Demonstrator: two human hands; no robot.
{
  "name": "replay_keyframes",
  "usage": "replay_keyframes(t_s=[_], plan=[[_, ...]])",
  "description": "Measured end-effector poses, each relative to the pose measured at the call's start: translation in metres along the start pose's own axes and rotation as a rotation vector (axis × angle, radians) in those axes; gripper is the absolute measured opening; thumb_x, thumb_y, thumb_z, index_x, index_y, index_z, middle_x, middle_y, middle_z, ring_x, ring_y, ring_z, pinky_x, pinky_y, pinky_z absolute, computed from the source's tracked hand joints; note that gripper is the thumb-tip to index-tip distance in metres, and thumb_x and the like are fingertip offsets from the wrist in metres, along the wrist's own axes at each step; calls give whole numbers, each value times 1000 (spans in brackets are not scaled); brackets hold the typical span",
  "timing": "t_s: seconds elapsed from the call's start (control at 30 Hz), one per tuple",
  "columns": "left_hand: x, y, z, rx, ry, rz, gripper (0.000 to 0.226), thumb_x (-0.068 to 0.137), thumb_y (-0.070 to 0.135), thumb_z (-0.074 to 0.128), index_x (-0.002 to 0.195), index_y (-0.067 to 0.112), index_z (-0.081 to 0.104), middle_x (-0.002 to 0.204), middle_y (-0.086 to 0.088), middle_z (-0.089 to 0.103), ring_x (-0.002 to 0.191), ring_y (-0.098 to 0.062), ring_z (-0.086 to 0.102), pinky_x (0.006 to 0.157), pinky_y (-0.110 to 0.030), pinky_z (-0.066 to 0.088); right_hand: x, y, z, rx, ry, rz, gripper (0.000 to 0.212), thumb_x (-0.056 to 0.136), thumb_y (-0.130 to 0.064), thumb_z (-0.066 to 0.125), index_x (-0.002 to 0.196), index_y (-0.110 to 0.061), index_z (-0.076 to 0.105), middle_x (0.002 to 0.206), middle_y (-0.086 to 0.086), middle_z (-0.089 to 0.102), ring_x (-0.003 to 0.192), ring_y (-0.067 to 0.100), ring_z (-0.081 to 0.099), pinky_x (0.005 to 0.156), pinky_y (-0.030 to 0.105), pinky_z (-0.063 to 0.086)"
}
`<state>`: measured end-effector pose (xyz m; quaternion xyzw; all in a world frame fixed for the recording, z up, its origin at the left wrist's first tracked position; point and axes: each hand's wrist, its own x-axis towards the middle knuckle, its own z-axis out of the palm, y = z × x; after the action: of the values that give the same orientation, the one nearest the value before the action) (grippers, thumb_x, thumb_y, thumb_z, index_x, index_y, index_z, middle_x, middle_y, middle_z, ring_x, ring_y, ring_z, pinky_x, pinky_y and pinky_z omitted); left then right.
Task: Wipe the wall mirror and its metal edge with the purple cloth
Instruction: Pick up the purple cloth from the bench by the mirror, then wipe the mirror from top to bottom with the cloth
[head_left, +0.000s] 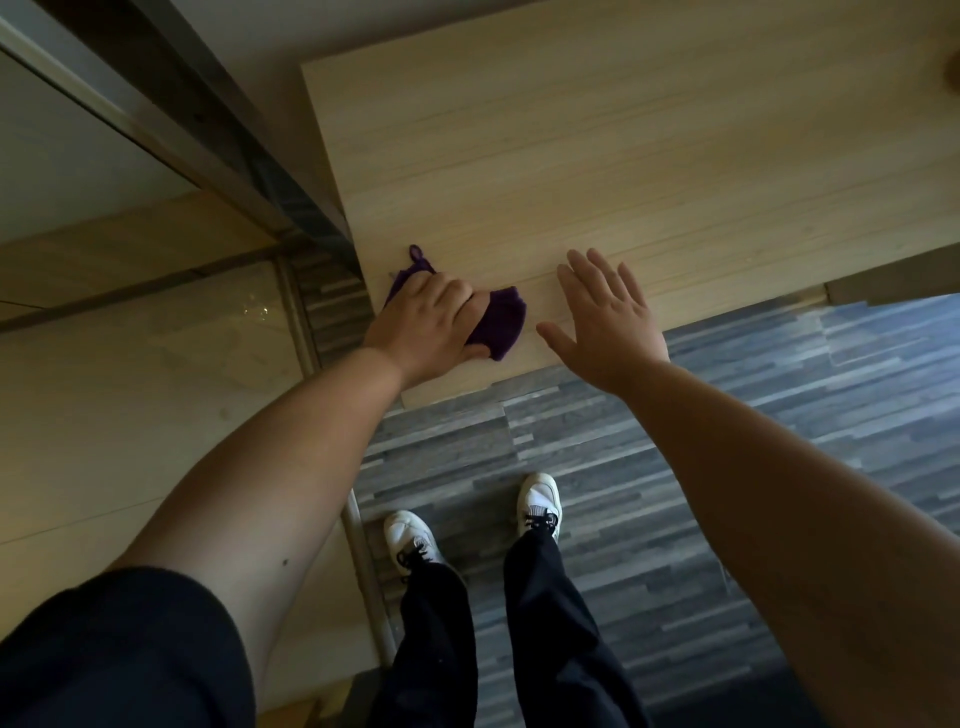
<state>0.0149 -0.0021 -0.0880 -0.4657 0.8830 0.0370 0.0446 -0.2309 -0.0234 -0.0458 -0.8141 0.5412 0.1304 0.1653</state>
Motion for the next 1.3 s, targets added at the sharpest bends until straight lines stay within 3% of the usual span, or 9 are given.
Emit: replay_keyframes(t_s=[0.2, 0.33, 0.57, 0.73, 0.83, 0.97, 1.17, 1.3], plan=[[-16, 7, -32, 13, -9, -134, 46, 91, 50, 53, 109, 8, 57, 102, -14, 62, 88, -33, 58, 80, -42, 44, -13, -16, -29, -6, 15, -46, 77, 99, -60, 30, 157, -12, 15, 166, 6, 9, 154, 21, -1, 124, 40, -3], [-50, -4, -79, 17, 111, -231, 46, 88, 48, 62, 107, 6, 56, 96, -14, 60, 81, -33, 56, 73, -41, 45, -19, -51, -78, 9, 58, -116, 77, 99, -60, 30, 157, -13, 14, 167, 5, 8, 153, 20, -2, 123, 39, -5], [-127, -42, -217, 122, 349, -480, 50, 87, 49, 67, 108, 4, 57, 93, -16, 62, 79, -34, 59, 71, -41, 46, -41, -144, -201, -26, 192, -350, 74, 100, -59, 31, 158, -16, 14, 167, 5, 8, 153, 20, -3, 123, 39, -5], [-194, -79, -326, 280, 528, -617, 49, 94, 51, 53, 107, 5, 61, 92, -13, 61, 81, -33, 57, 74, -41, 43, -66, -220, -292, -46, 303, -511, 71, 102, -54, 35, 159, -17, 13, 167, 3, 5, 152, 16, -8, 121, 34, -9], [-238, -98, -384, 363, 566, -683, 50, 93, 53, 48, 106, 5, 60, 92, -12, 61, 81, -31, 58, 73, -42, 45, -81, -264, -335, -91, 353, -569, 72, 101, -57, 28, 159, -19, 6, 167, 0, -5, 145, 11, -21, 117, 32, -14], [-294, -123, -451, 463, 621, -770, 52, 95, 54, 44, 111, 7, 57, 98, -12, 61, 86, -31, 59, 77, -43, 45, -85, -321, -389, -141, 466, -621, 73, 101, -62, 18, 158, -20, 0, 166, 1, -9, 143, 12, -25, 114, 33, -19], [-375, -162, -540, 661, 751, -786, 52, 93, 54, 45, 110, 6, 57, 95, -10, 61, 84, -31, 58, 74, -43, 46, -99, -406, -473, -142, 670, -696, 84, 91, -65, 0, 158, -16, 9, 167, 5, 4, 151, 17, -11, 121, 35, -9], [-425, -192, -589, 771, 840, -800, 51, 94, 54, 46, 109, 6, 58, 94, -10, 61, 83, -30, 58, 73, -43, 45, -110, -465, -519, -142, 801, -727, 80, 94, -62, 6, 158, -15, 15, 166, 6, 12, 153, 20, -1, 120, 35, -7]])
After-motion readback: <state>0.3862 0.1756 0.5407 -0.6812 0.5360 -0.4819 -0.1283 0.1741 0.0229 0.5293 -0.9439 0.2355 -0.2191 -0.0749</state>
